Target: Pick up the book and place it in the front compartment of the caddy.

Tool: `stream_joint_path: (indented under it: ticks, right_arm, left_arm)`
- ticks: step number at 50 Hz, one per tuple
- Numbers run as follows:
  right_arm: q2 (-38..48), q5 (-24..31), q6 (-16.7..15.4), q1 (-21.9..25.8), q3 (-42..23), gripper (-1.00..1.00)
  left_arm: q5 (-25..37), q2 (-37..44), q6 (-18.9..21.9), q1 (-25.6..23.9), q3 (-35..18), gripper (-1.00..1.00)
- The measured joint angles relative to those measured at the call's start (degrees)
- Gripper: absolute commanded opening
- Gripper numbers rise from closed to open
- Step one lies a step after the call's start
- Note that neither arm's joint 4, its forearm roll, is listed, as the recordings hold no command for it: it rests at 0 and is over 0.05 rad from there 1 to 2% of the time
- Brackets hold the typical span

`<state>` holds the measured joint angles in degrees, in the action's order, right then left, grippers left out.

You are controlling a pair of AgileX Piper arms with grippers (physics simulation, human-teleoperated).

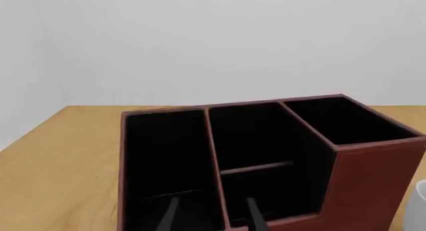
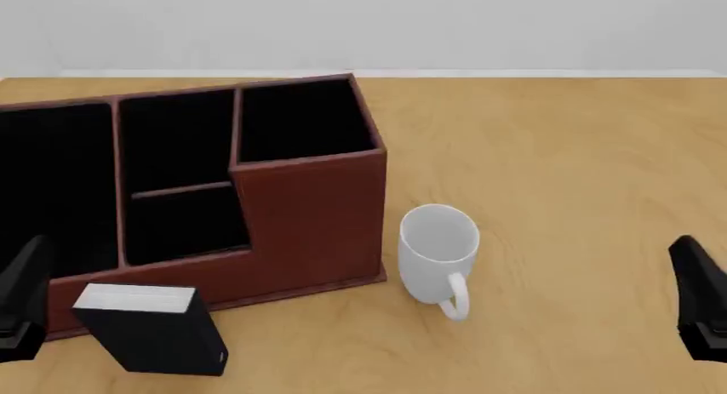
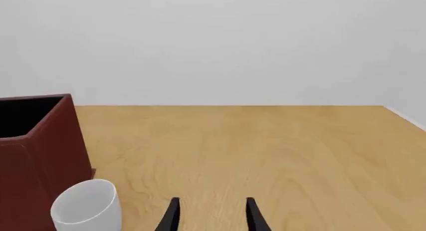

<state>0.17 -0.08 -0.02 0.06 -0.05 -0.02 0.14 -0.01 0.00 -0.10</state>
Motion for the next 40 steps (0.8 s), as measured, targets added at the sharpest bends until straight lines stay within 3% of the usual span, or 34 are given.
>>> stream_joint_path:
  ticks: [22, 40]
  right_arm:
    - [2.8, -0.6, 1.1, 1.8, -1.6, 1.0]
    - [12.9, 6.7, -1.3, 9.4, -20.9, 1.0]
  left_arm:
    - [0.4, 0.1, -0.1, 0.0, -0.5, 1.0]
    - [0.5, 0.0, -0.1, 0.0, -0.6, 1.0]
